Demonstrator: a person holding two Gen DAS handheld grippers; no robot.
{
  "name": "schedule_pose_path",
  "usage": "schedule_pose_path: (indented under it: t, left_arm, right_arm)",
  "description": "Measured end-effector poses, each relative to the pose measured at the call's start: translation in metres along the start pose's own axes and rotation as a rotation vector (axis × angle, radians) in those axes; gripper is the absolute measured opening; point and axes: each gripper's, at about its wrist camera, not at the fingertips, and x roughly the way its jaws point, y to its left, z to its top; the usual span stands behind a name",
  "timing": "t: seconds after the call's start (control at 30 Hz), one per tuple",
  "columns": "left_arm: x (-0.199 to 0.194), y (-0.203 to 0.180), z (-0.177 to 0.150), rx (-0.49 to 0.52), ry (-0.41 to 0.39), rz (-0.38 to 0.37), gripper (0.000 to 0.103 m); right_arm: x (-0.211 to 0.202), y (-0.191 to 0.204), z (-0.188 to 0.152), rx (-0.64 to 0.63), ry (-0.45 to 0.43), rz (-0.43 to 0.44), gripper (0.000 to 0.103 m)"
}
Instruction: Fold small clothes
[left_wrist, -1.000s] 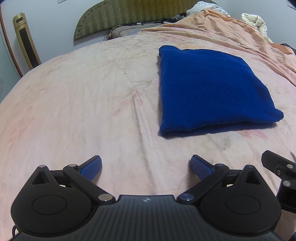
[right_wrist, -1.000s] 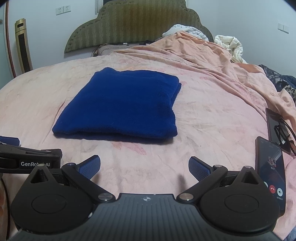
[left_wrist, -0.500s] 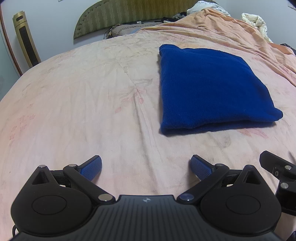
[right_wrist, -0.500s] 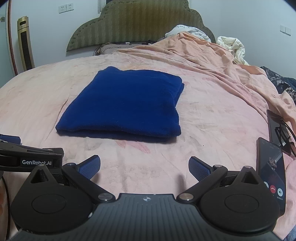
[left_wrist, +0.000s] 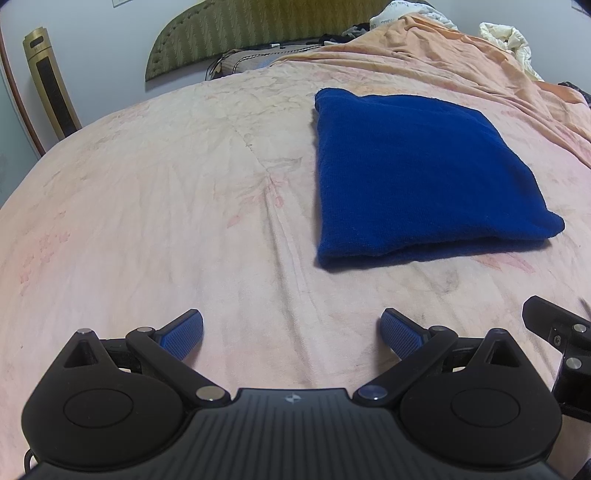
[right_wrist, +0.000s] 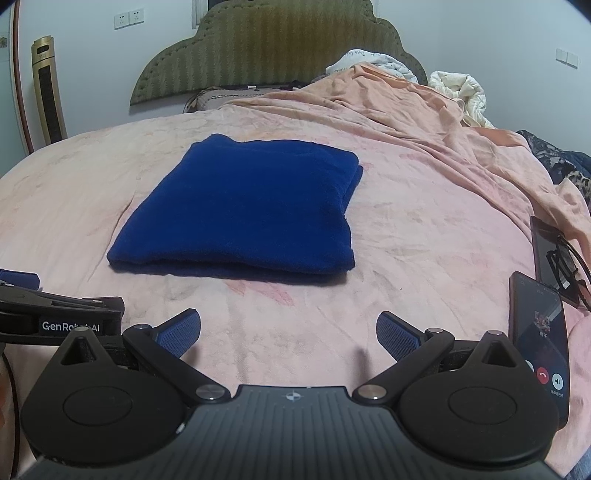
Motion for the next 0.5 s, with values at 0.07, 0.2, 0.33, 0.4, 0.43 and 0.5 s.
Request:
schedule_pose_path:
  t: [0.07,0.2,0.33,0.4,0.43,0.5]
  left_arm:
    - [0.000,-0.001,0.000,0.002,0.000,0.002,0.103]
    - [0.000,-0.003,0.000,0.008,-0.002,0.010,0.103]
    - [0.000,-0.005,0.001,0.011,-0.003,0.016,0.103]
    - [0.001,-0.005,0.001,0.013,-0.002,0.017,0.103]
    - [0.001,-0.006,0.001,0.013,-0.002,0.017,0.103]
    - [0.001,-0.006,0.002,0.015,-0.001,0.019,0.103]
  right_arm:
    - [0.000,-0.001,0.000,0.001,-0.002,0.001,0.103]
    - [0.001,-0.004,-0.001,0.011,-0.003,0.001,0.103]
    - [0.002,-0.008,-0.002,0.015,0.000,0.001,0.103]
    - [0.003,-0.010,-0.001,0.019,0.000,0.003,0.103]
    - [0.003,-0.010,-0.001,0.020,-0.001,0.003,0.103]
    - [0.003,-0.011,-0.001,0.020,-0.002,0.004,0.103]
